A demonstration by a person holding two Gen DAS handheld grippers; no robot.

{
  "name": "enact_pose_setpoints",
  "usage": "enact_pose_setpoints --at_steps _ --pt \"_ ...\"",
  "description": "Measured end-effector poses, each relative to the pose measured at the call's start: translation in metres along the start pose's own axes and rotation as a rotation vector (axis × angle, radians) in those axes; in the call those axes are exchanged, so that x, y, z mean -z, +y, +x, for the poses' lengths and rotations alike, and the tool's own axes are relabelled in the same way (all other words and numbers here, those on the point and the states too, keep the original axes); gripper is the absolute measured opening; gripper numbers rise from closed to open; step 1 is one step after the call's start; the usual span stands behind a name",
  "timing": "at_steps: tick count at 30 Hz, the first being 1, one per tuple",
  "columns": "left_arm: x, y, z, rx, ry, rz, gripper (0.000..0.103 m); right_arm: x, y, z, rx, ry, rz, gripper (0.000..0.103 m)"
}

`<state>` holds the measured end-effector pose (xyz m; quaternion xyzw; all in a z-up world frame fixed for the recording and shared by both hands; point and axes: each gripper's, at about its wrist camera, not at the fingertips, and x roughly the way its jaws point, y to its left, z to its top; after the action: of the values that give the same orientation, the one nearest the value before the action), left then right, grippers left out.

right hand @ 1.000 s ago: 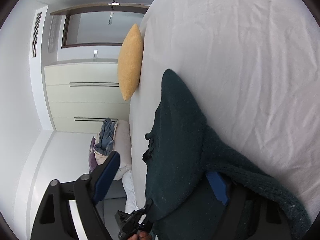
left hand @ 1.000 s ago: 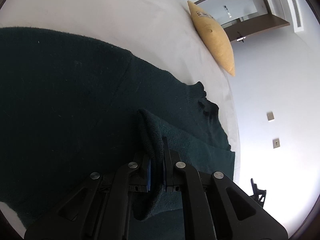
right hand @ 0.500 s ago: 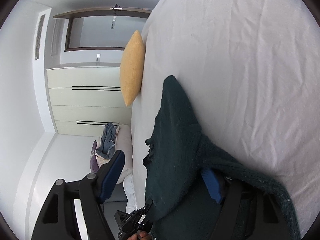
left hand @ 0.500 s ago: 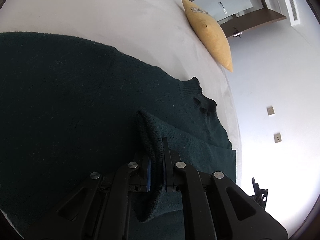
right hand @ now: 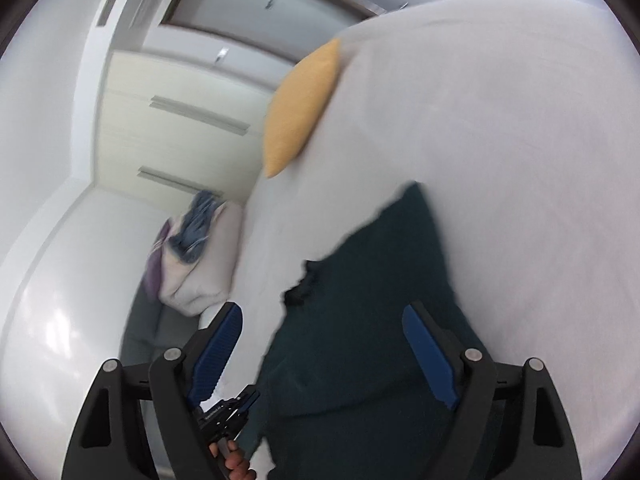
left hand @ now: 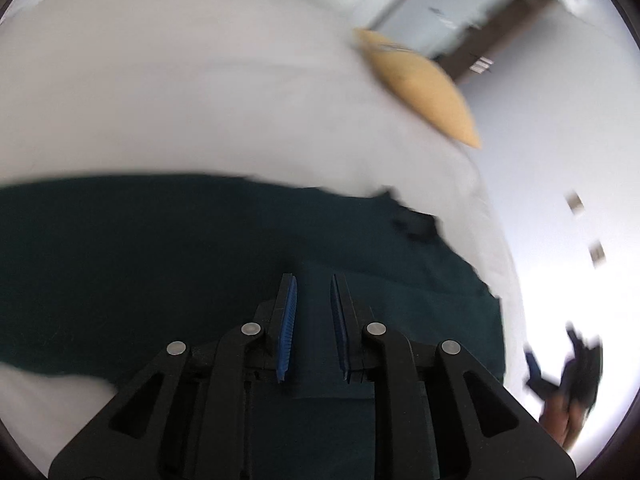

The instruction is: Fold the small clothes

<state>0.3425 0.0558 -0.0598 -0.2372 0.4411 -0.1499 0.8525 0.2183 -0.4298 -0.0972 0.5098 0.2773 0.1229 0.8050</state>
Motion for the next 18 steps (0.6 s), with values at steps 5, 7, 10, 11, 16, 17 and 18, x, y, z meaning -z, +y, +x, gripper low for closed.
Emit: enact_pose_setpoints --at_steps 5,7,10,11,16,17,18 --pt "0.01 -0.03 0.044 0.011 0.063 0.113 0.017 -0.048 -0.005 0.056 -0.005 0.139 -0.018 0.078" --pt "0.017 -0.023 0.063 -0.004 0.106 0.091 0.017 -0.058 -0.015 0.077 -0.003 0.205 0.001 0.077" --pt "0.029 -0.017 0.069 0.017 0.083 0.096 0.017 -0.067 -0.042 0.097 0.073 0.242 0.058 0.07" --pt "0.03 -0.018 0.069 0.019 0.082 0.104 0.017 -0.067 -0.052 0.1 0.062 0.252 0.087 0.065" --pt "0.034 -0.014 0.069 0.027 0.086 0.103 0.017 -0.05 -0.059 0.082 0.001 0.287 0.087 0.058" --pt "0.035 -0.012 0.067 0.026 0.085 0.106 0.017 -0.043 -0.057 0.075 0.002 0.303 0.079 0.058" --pt "0.035 -0.011 0.065 0.024 0.084 0.107 0.017 -0.037 -0.055 0.07 0.003 0.322 0.077 0.058"
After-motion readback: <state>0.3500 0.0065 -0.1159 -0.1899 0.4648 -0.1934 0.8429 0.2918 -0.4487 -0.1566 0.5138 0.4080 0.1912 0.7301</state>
